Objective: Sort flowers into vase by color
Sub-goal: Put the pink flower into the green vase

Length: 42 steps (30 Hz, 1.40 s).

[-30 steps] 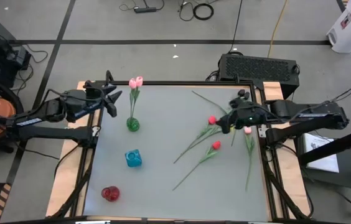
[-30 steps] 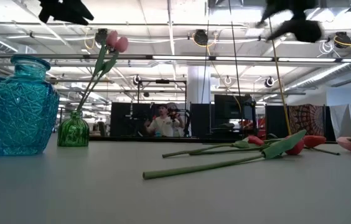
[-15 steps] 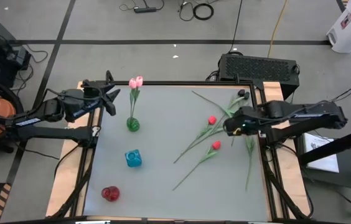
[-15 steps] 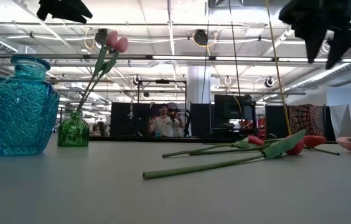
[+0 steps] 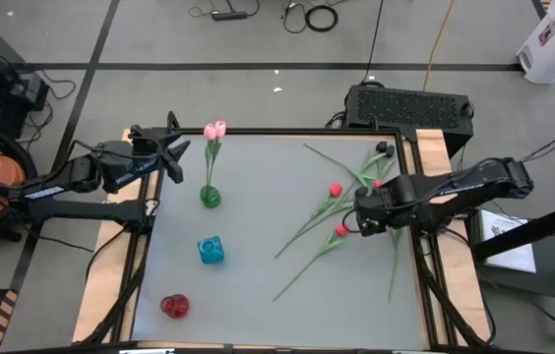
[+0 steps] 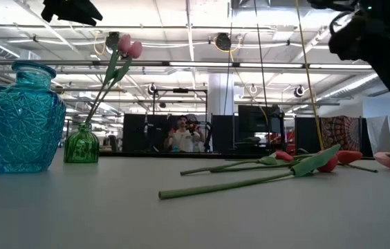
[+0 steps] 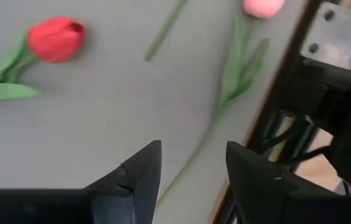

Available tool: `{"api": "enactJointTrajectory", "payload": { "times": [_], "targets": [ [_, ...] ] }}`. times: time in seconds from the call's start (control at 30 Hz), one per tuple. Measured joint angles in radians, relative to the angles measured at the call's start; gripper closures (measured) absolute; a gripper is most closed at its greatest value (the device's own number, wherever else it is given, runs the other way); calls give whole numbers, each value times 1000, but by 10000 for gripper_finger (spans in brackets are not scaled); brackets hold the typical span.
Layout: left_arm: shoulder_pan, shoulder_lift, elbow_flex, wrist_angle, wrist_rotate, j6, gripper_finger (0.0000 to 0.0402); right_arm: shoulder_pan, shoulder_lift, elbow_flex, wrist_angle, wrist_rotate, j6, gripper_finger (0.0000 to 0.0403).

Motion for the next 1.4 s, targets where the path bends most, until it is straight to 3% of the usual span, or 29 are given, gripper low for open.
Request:
{"api": "enactJointTrajectory", "payload": {
  "times": [0.5,0.87,1.4],
  "targets": [
    [0,0,-1,0,0,22,235,151,-20,-152,64,-42,346,232],
    [0,0,-1,0,1,34,235,253,-20,-270,226,-87,548,232],
    [0,0,-1,0,1,57,235,276,-21,-431,402,-86,585,232]
  ]
}}
